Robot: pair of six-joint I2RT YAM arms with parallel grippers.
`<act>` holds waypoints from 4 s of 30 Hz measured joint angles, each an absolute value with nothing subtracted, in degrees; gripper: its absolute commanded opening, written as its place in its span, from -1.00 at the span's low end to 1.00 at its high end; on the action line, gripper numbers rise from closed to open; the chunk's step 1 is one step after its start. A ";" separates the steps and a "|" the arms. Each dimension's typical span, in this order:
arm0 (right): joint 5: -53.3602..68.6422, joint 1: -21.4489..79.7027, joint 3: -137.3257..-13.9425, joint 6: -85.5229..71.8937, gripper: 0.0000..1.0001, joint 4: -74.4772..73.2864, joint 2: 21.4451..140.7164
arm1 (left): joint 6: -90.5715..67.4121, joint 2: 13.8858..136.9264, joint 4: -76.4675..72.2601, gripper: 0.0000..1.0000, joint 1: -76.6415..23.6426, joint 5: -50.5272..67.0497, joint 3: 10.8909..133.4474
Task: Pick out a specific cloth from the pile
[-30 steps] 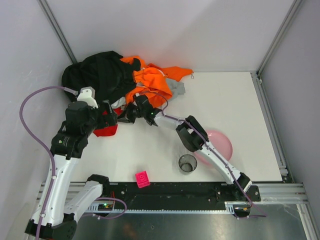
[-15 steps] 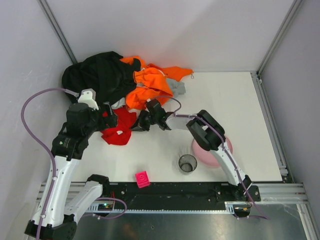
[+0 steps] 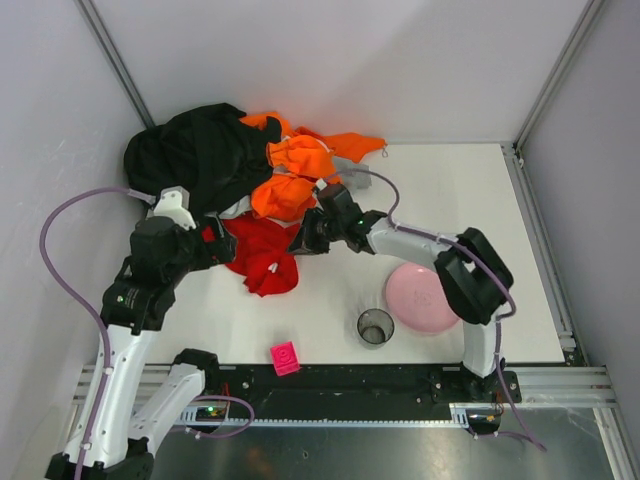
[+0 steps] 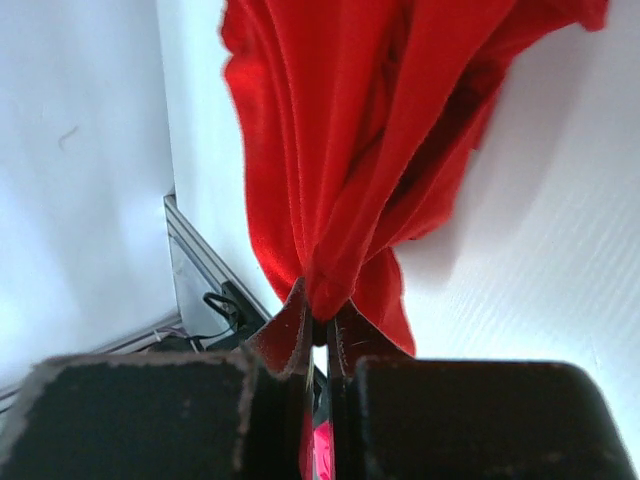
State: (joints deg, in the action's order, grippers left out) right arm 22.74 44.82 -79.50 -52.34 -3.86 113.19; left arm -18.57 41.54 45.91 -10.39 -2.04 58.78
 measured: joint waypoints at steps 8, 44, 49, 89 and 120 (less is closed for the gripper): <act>18.81 43.57 -79.50 -45.80 -1.00 -12.95 100.57 | -19.27 40.03 46.54 0.99 -10.39 -1.65 57.25; 20.71 -1.10 -110.87 -33.89 -1.00 -33.26 80.58 | -21.08 39.77 47.42 0.99 -10.39 -1.23 54.74; 23.27 -8.58 -115.90 -34.15 -1.00 -33.54 82.26 | -21.21 40.12 47.40 0.99 -10.39 -1.21 54.72; 26.28 -23.68 -78.61 -33.82 -1.00 -24.43 93.41 | -23.18 44.62 47.27 0.99 -10.39 2.31 54.15; 14.24 -11.73 -74.81 -25.26 0.72 -28.82 100.47 | -25.06 42.30 46.78 0.99 -10.39 4.82 54.15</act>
State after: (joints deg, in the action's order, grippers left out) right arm 14.24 -11.73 -74.81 -25.26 -28.82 100.47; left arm -25.06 42.30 46.78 -10.39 4.82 54.15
